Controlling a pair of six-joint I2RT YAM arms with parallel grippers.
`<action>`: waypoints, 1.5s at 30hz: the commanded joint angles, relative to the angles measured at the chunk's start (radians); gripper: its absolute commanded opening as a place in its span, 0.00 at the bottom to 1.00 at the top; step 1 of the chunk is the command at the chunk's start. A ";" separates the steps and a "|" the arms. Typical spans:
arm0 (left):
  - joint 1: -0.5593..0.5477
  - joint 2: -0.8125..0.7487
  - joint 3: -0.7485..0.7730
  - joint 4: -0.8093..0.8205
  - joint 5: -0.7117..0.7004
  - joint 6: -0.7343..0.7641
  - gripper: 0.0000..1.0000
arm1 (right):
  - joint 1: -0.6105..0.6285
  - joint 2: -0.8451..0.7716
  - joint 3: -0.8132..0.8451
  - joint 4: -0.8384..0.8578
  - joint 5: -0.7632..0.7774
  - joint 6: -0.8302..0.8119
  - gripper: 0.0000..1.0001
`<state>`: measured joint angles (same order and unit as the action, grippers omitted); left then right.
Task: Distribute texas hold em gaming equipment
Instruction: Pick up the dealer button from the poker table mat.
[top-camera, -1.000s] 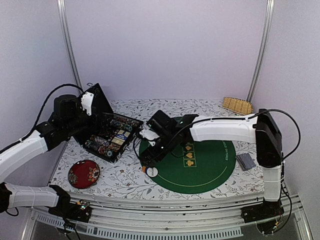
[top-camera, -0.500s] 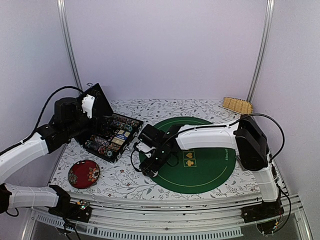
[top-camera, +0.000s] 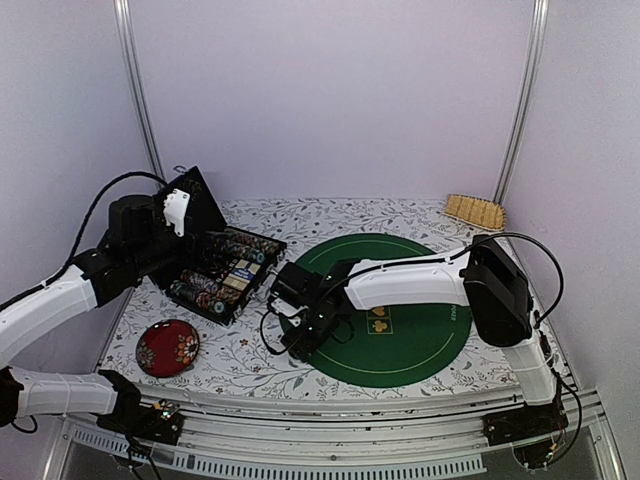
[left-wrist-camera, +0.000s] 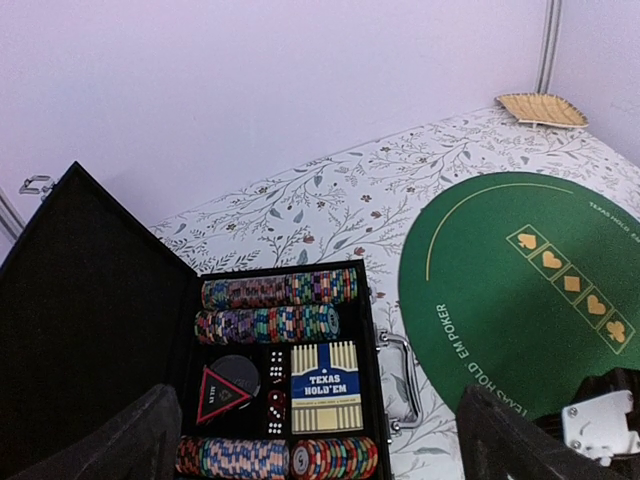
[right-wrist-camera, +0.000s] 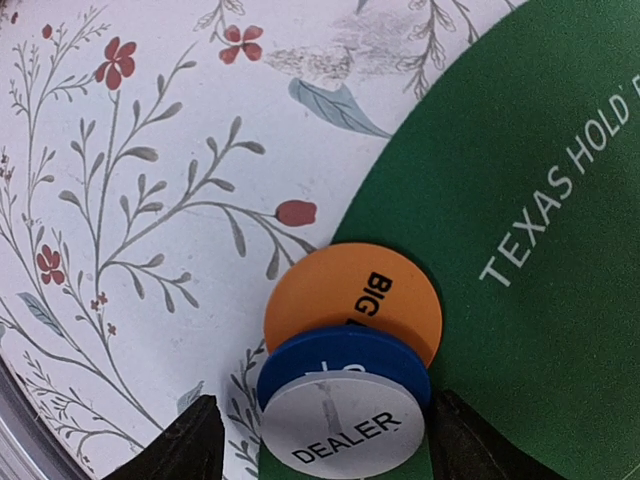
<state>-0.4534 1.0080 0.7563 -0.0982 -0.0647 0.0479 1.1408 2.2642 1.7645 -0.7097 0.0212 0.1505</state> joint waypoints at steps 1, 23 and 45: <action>-0.007 0.000 -0.011 0.018 -0.005 0.013 0.98 | 0.007 0.029 0.016 -0.057 0.067 0.021 0.68; -0.007 -0.002 -0.013 0.022 0.002 0.019 0.98 | 0.007 -0.040 -0.015 -0.104 0.024 0.023 0.39; -0.007 -0.008 -0.015 0.023 0.009 0.024 0.98 | 0.007 -0.048 -0.064 -0.146 -0.026 0.026 0.54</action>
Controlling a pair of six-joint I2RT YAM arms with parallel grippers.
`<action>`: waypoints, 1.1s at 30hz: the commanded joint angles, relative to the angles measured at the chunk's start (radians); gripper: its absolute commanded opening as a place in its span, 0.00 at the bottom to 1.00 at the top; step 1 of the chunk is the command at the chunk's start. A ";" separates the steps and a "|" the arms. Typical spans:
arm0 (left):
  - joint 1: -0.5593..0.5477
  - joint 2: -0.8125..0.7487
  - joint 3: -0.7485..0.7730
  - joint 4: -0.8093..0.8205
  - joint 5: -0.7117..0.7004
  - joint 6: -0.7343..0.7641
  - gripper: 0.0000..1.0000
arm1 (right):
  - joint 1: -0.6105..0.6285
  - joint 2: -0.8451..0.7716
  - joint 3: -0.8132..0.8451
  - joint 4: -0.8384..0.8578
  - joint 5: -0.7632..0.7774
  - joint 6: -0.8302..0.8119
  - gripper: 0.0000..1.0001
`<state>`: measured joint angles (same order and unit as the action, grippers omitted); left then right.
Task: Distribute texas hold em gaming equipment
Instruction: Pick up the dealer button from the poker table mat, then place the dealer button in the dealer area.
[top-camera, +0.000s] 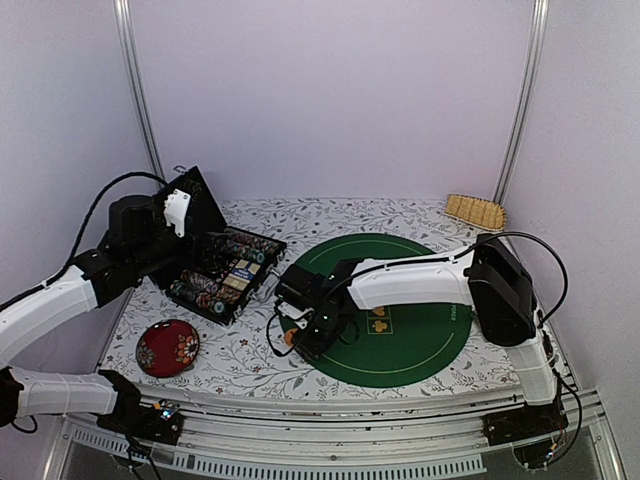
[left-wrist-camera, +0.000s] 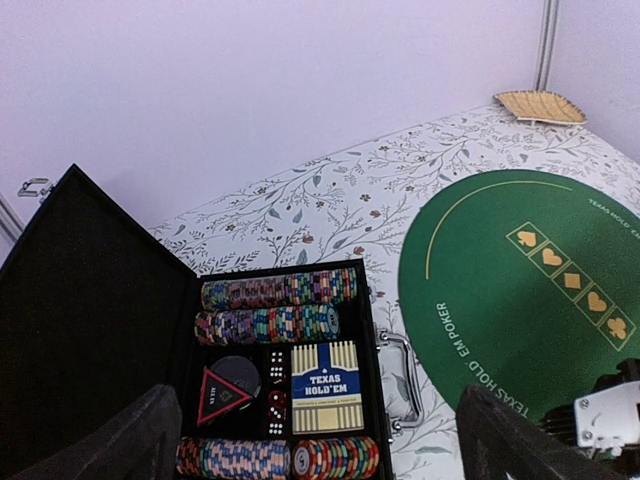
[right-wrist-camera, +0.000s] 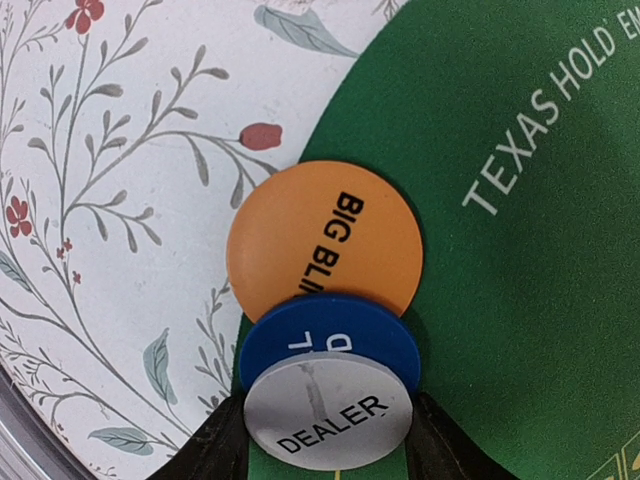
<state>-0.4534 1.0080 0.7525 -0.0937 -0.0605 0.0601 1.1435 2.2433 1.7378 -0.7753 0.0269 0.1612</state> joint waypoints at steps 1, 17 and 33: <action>-0.007 -0.009 -0.011 0.019 0.007 0.012 0.98 | 0.005 -0.027 -0.039 -0.083 -0.030 0.017 0.55; -0.006 -0.009 -0.013 0.017 0.003 0.017 0.98 | 0.005 -0.040 -0.046 -0.076 -0.021 0.016 0.29; -0.004 -0.011 -0.018 0.024 -0.010 0.023 0.98 | -0.008 -0.243 -0.050 -0.048 -0.086 -0.036 0.04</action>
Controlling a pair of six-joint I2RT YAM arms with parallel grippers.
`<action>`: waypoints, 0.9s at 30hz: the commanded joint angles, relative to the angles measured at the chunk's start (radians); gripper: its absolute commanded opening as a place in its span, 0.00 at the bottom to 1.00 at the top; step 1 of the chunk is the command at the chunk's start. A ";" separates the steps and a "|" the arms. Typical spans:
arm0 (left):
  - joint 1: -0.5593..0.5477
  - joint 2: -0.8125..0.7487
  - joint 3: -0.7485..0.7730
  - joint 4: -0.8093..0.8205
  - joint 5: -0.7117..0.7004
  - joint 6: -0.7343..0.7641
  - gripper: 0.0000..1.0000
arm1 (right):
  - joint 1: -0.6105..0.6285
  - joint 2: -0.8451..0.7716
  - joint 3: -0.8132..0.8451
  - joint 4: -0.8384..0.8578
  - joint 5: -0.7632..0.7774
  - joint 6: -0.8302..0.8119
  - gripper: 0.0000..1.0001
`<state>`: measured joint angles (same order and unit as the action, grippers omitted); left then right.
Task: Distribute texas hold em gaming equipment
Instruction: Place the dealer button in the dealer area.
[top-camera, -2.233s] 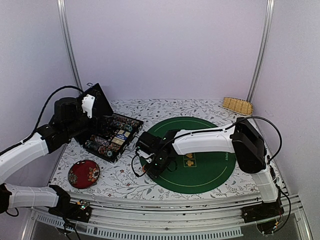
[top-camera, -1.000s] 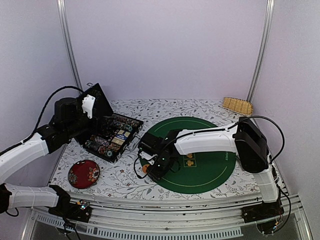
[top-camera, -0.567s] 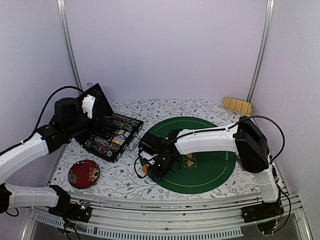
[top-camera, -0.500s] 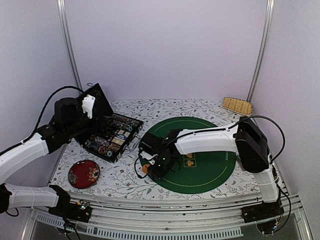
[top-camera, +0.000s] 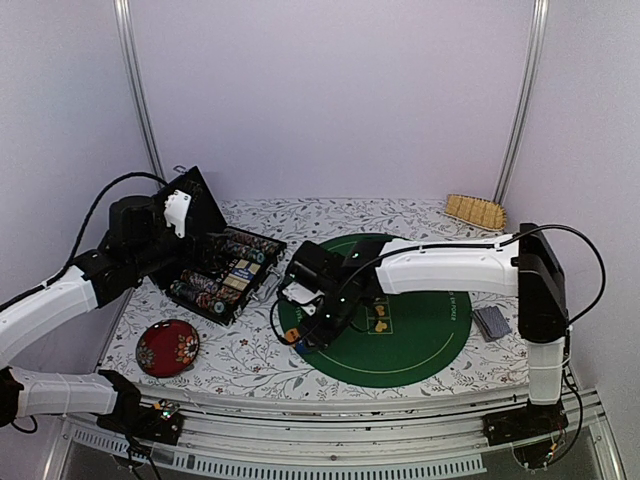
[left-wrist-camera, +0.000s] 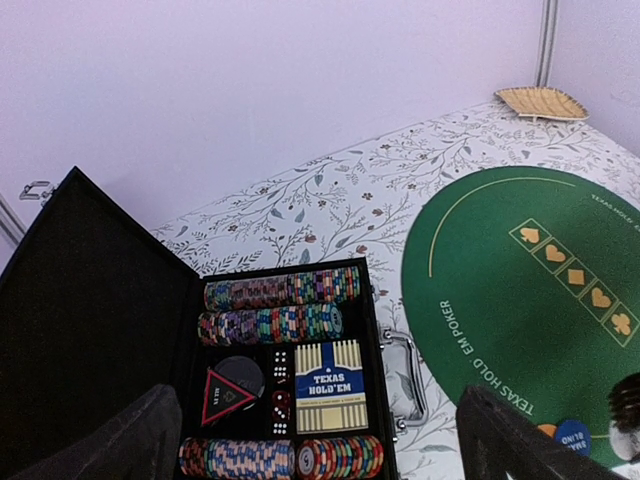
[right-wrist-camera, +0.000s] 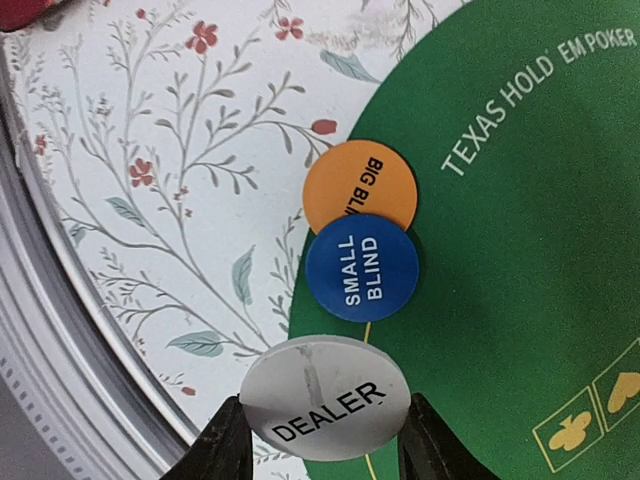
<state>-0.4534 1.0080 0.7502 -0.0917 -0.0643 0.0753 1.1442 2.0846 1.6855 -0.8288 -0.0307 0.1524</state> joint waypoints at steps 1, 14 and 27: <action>-0.003 -0.010 -0.015 0.023 -0.006 0.009 0.98 | -0.018 -0.098 0.002 0.005 -0.035 -0.029 0.04; -0.002 -0.004 -0.018 0.021 -0.008 0.010 0.98 | -0.414 -0.317 -0.193 0.020 -0.030 0.001 0.04; -0.002 0.004 -0.020 0.017 -0.007 0.014 0.98 | -0.753 -0.215 -0.262 -0.007 0.062 -0.073 0.04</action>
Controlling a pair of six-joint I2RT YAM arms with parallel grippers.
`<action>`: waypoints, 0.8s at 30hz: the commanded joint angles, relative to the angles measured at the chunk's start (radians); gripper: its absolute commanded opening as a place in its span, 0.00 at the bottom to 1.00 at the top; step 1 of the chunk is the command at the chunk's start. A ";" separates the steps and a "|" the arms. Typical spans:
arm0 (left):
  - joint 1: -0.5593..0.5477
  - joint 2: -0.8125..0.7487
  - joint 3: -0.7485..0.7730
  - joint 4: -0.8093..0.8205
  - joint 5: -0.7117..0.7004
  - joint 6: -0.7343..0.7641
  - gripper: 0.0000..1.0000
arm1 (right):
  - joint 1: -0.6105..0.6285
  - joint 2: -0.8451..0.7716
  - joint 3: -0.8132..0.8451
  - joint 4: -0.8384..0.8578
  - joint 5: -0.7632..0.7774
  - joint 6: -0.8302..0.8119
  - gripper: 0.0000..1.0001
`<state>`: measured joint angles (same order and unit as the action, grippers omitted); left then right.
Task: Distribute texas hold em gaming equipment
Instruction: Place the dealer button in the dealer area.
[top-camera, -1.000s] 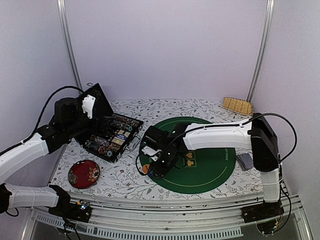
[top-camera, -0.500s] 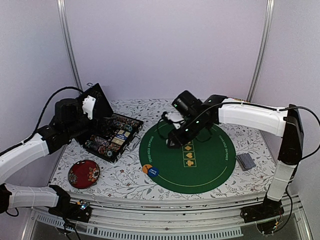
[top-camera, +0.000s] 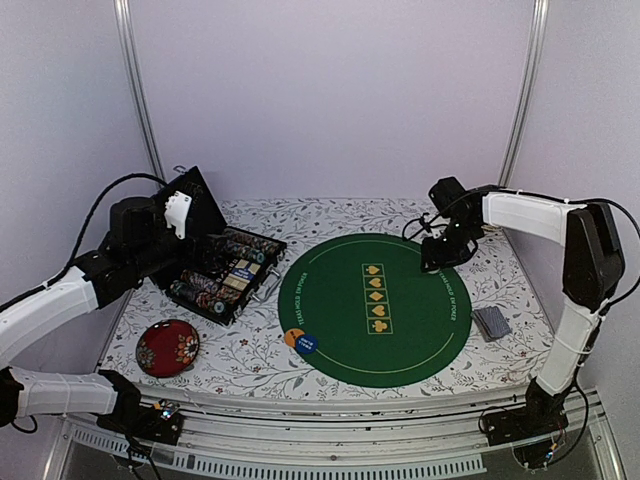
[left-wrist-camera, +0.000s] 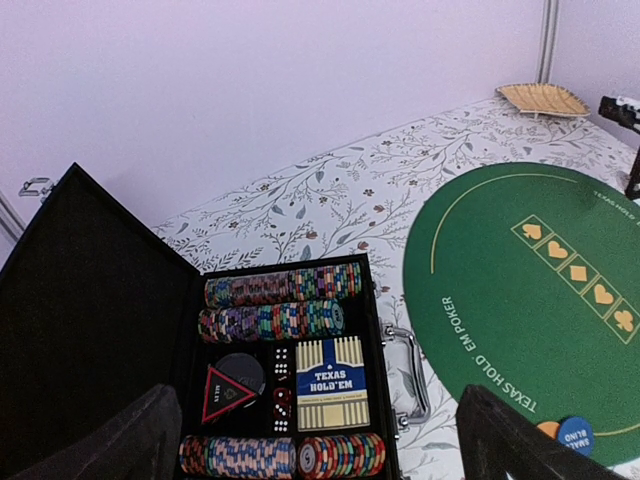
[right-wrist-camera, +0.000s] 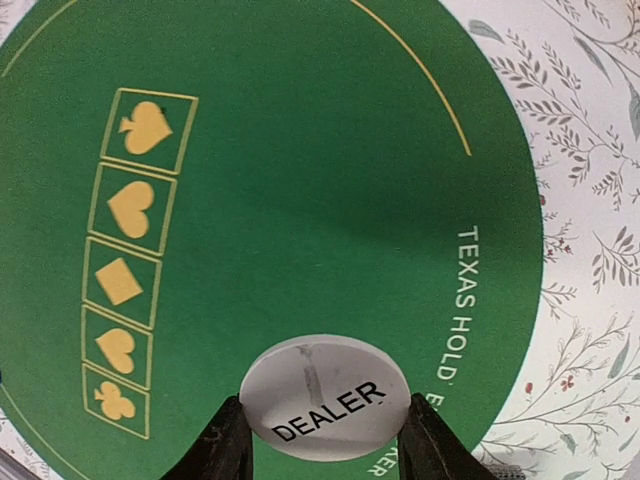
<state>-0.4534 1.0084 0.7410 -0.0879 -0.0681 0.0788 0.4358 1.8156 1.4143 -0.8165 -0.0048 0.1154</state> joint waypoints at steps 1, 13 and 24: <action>-0.002 0.004 -0.011 0.014 -0.003 0.011 0.98 | -0.052 0.071 0.011 -0.020 0.038 -0.044 0.04; -0.002 0.009 -0.012 0.013 0.005 0.014 0.98 | -0.089 0.177 0.001 -0.026 0.018 -0.072 0.07; -0.003 0.007 -0.013 0.012 0.000 0.019 0.98 | -0.089 0.207 -0.013 -0.064 0.039 -0.059 0.14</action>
<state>-0.4534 1.0149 0.7383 -0.0879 -0.0677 0.0830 0.3523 2.0155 1.4120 -0.8528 0.0250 0.0517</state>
